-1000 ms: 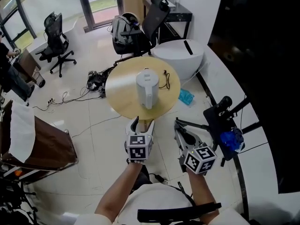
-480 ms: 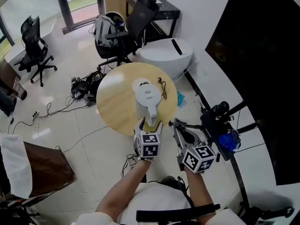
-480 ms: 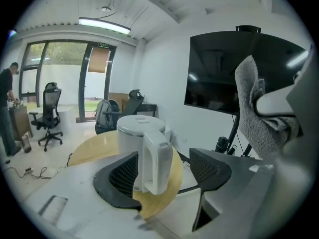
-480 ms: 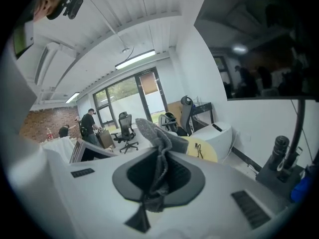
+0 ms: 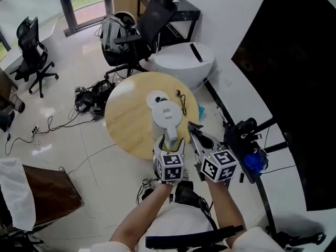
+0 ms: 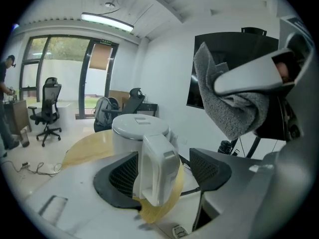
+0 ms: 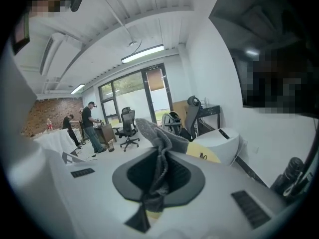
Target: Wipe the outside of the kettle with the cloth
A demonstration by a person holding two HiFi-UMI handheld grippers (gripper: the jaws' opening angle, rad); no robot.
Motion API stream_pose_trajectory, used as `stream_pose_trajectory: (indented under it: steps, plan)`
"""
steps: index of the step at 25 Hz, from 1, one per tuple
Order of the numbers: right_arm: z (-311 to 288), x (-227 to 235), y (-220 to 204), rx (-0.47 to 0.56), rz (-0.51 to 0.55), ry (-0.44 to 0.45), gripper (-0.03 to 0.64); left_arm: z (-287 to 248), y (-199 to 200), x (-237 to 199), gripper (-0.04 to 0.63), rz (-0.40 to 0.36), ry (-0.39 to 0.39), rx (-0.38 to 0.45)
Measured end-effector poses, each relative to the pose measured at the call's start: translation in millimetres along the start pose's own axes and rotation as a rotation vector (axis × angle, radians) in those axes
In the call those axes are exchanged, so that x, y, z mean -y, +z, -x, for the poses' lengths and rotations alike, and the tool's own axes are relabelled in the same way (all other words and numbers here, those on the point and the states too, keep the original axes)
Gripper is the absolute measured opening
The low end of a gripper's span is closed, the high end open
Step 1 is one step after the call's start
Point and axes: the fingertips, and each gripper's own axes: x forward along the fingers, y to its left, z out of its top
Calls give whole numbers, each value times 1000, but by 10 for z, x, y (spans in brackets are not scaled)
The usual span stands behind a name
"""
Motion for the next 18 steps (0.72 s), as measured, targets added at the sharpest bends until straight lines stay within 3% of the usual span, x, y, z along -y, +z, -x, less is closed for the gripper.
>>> stream_pose_trajectory:
  steps: [5, 7, 12, 18]
  plan:
    - [-287, 111, 51, -45, 51, 93, 29, -111, 13, -1, 327, 4, 87, 23]
    - [-414, 126, 57, -74, 86, 145, 29, -130, 5, -24, 286, 8, 118, 21]
    - [-764, 160, 56, -174, 252, 283, 29, -124, 1, -104, 204, 11, 211, 21]
    - [-1092, 119, -138, -315, 457, 415, 29, -63, 16, -185, 175, 22, 259, 18]
